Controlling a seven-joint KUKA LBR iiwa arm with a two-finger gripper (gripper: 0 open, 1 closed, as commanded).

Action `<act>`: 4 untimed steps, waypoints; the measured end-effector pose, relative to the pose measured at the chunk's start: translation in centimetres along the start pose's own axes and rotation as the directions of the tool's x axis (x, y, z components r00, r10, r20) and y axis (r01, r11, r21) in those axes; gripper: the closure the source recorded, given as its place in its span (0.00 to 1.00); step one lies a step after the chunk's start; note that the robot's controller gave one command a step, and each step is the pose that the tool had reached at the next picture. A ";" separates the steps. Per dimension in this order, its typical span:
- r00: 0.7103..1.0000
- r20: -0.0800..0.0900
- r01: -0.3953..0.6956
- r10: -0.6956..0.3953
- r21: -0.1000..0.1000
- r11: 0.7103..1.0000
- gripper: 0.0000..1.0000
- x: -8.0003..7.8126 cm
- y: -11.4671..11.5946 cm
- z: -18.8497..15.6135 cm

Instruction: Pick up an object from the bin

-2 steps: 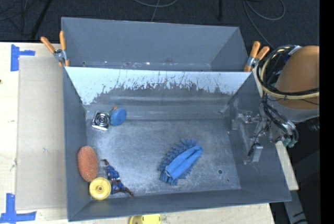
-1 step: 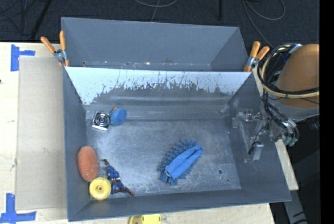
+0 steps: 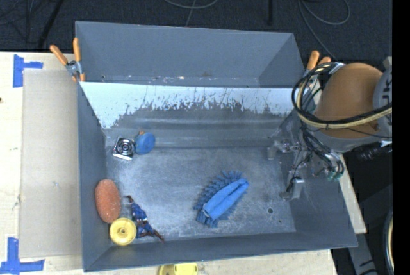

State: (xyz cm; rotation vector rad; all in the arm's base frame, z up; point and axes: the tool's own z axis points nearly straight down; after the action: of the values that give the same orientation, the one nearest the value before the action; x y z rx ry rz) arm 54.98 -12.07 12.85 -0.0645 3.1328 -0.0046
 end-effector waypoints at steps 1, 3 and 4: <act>1.000 -0.008 -0.006 0.006 -0.004 1.000 0.00 1.9 3.2 5.0; 1.000 -0.009 0.022 -0.022 -0.004 1.000 0.00 1.7 8.4 5.9; 0.996 -0.009 0.089 -0.089 -0.004 0.996 1.00 1.5 11.7 5.9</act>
Offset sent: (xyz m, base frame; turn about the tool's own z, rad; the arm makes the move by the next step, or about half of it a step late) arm -0.0186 0.0586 -0.0585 0.0252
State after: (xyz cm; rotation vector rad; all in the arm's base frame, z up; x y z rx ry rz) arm 53.07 -0.43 6.92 -0.2046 3.1361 0.0003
